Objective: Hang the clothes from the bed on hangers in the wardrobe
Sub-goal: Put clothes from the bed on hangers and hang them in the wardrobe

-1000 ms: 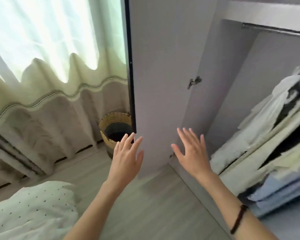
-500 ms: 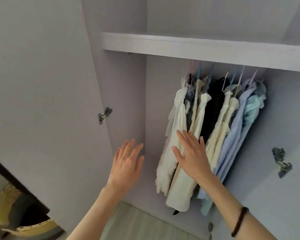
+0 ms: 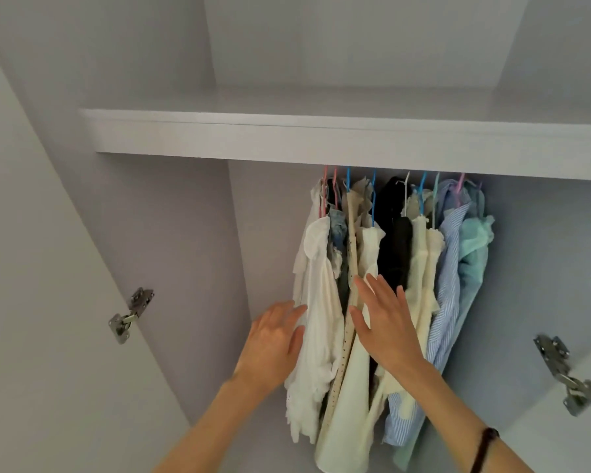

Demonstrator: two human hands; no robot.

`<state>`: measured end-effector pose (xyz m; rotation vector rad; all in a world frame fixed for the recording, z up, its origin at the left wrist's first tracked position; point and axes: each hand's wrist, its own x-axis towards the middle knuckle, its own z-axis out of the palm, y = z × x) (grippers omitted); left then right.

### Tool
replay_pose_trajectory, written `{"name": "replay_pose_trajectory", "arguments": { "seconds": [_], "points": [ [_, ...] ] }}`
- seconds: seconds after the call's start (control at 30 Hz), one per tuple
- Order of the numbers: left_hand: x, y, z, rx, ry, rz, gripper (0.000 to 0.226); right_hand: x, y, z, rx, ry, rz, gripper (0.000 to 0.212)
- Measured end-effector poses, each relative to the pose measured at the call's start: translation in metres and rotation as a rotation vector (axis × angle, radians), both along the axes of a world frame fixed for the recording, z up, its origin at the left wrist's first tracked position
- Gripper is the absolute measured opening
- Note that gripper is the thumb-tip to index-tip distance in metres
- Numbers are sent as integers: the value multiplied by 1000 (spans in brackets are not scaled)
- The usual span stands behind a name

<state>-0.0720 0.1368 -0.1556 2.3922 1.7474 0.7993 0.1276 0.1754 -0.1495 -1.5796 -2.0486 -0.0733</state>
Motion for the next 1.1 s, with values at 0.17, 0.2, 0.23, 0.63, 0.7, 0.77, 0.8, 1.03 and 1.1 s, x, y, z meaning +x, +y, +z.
{"name": "replay_pose_trajectory", "arguments": {
  "seconds": [0.17, 0.2, 0.23, 0.63, 0.7, 0.77, 0.8, 1.03, 1.1],
  "points": [
    [25, 59, 16, 10, -199, 26, 39, 1, 57, 13, 67, -54, 11, 52],
    [30, 72, 20, 2, -248, 55, 39, 1, 69, 17, 77, -74, 27, 52],
    [34, 85, 26, -9, -292, 91, 39, 0, 80, 22, 87, -99, 46, 51],
    [58, 170, 37, -20, -363, 285, 42, 11, 158, 40, 59, -279, 205, 48],
    [54, 181, 38, 45, -361, 318, 41, 15, 160, 38, 70, -263, 226, 47],
    [51, 194, 39, 37, -324, 311, 41, 17, 161, 37, 76, -248, 233, 46],
    [51, 199, 41, 11, -324, 303, 41, 17, 161, 36, 77, -243, 232, 46],
    [54, 204, 46, -6, -561, 266, 23, 19, 163, 32, 47, -225, 215, 47],
    [51, 202, 52, 43, -574, 259, 21, 18, 165, 30, 51, -223, 212, 48]
  ]
}}
